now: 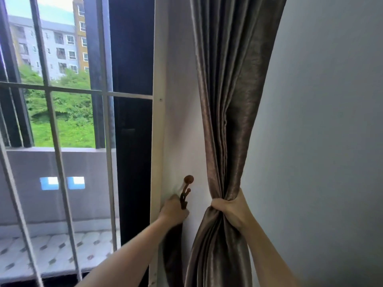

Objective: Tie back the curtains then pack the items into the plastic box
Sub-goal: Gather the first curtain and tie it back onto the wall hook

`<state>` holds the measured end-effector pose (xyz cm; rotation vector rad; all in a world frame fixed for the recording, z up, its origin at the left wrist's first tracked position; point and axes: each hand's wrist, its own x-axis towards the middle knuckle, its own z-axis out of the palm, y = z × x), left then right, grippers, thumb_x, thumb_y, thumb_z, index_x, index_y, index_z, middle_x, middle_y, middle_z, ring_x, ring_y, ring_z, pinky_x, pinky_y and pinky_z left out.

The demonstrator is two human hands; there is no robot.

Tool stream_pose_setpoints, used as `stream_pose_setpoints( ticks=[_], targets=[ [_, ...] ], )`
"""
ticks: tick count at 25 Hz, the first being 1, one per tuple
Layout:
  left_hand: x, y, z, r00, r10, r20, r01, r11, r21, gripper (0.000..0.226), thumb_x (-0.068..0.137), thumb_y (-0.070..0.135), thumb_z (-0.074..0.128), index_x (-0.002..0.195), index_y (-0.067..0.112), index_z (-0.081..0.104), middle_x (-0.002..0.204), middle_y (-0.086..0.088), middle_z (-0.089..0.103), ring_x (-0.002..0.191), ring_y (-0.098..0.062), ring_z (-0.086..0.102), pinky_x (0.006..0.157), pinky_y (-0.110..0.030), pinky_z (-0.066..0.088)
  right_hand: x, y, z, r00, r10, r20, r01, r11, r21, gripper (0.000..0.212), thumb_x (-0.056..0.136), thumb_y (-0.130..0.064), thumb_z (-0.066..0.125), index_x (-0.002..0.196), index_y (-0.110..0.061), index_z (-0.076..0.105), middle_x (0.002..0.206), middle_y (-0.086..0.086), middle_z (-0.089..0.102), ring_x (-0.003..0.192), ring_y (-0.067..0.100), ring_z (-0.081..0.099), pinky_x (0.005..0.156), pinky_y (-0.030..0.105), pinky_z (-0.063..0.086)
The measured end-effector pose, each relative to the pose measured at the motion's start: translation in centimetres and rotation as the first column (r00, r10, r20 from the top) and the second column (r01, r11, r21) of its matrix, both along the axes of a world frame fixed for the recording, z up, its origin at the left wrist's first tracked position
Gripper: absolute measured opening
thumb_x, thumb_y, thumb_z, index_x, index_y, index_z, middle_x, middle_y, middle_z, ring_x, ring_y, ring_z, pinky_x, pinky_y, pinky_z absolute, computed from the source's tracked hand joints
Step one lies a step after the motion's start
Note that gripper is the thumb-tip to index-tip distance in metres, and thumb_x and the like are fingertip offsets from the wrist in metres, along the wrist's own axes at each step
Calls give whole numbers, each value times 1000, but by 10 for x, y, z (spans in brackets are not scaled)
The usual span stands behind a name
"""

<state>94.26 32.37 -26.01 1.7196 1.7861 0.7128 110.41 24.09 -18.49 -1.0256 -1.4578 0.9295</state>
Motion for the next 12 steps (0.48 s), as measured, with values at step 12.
stream_pose_setpoints(
  ticks=[12],
  targets=[
    [-83, -35, 43, 967, -254, -18, 254, 967, 0, 18, 79, 42, 70, 79, 25, 65, 75, 7, 64, 68, -5, 59, 57, -14, 43, -29, 19, -4, 990, 140, 1, -139, 989, 45, 27, 54, -10, 66, 81, -8, 64, 74, 7, 65, 71, 12, 66, 63, 25, 55]
  ],
)
